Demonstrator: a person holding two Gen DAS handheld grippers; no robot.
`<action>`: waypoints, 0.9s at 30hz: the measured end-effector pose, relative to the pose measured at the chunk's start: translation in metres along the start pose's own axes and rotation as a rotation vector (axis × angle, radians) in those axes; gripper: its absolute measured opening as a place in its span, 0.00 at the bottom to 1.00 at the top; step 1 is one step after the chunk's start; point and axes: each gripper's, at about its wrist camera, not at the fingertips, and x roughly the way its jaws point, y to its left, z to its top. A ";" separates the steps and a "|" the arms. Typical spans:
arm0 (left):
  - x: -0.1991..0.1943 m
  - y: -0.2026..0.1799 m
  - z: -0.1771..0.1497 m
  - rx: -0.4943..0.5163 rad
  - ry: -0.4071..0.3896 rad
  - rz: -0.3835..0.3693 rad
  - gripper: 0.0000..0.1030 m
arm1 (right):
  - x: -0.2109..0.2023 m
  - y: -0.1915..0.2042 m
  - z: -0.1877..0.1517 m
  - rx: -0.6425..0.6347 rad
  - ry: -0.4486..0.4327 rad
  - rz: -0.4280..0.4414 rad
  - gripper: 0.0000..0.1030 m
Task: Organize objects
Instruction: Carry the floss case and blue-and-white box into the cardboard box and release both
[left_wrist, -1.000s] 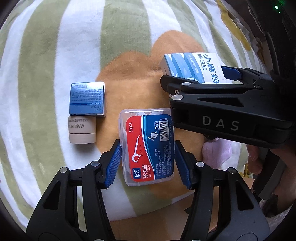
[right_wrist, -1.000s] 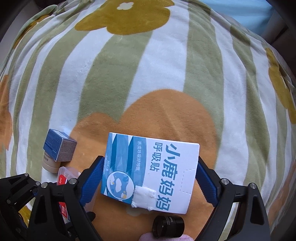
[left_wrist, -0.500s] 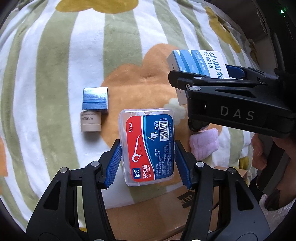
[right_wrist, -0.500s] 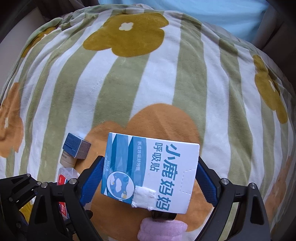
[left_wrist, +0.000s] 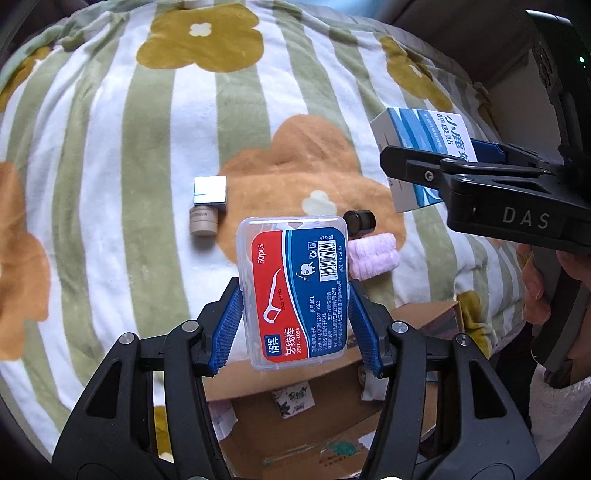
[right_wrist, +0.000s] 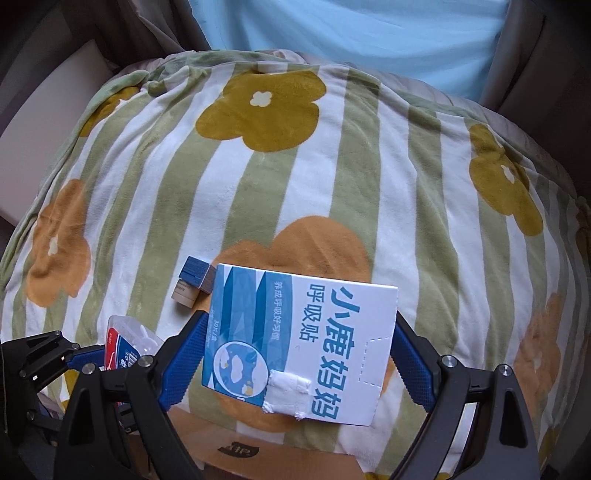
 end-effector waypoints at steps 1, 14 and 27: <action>-0.004 -0.003 -0.004 0.002 -0.002 0.003 0.51 | -0.006 0.000 -0.004 0.002 -0.004 0.003 0.88; -0.044 -0.015 -0.085 0.012 -0.004 0.018 0.51 | -0.073 0.016 -0.091 -0.011 0.007 0.028 0.88; -0.014 -0.023 -0.166 -0.001 0.059 0.008 0.51 | -0.061 0.026 -0.186 0.045 0.096 0.063 0.88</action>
